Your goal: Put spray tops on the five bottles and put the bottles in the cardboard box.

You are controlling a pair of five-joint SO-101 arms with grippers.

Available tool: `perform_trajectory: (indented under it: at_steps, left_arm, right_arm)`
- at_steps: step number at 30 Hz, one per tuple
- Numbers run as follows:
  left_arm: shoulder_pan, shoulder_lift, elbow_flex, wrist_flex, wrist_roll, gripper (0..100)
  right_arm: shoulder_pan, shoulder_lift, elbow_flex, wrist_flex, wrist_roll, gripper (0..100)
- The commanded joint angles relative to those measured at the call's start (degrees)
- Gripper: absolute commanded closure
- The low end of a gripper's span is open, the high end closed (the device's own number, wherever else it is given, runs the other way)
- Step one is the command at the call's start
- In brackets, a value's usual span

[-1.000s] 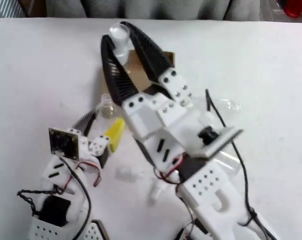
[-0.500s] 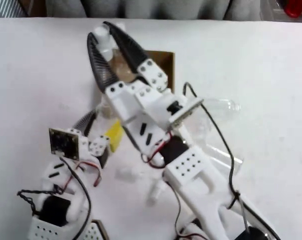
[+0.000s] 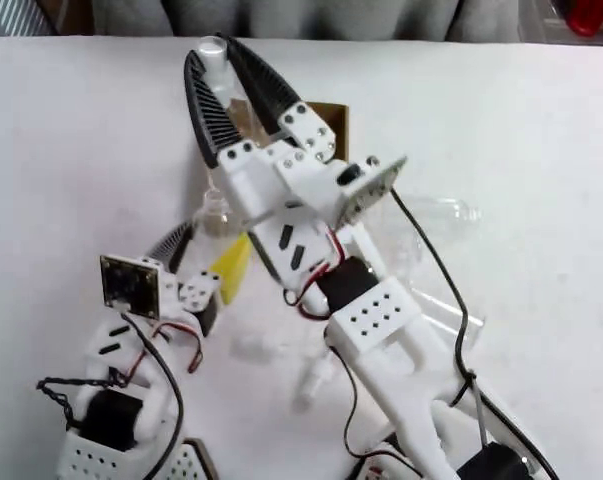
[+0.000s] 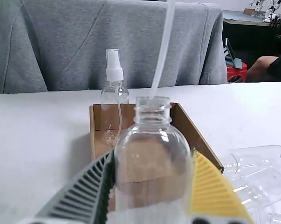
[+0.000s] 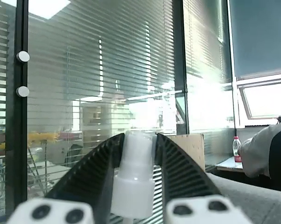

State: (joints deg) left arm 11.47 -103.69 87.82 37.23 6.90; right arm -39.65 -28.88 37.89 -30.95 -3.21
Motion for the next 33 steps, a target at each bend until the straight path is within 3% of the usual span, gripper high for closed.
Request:
perform_trajectory:
  at_steps: [1,13,25,33]
  left_arm:
    - [0.2,-1.1,-0.4,-0.4,-0.6,98]
    - [0.2,-1.1,-0.4,-0.4,-0.6,98]
    - [0.2,-1.1,-0.4,-0.4,-0.6,98]
    - [0.2,-1.1,-0.4,-0.4,-0.6,98]
  right_arm:
    - [0.5,-0.3,-4.0,5.5,-1.3,98.3]
    - [1.5,0.2,-5.5,9.4,-4.0,98.3]
    - [1.2,0.3,-15.4,39.0,-4.2,98.3]
    - [1.2,0.4,-21.6,53.0,-4.2,98.3]
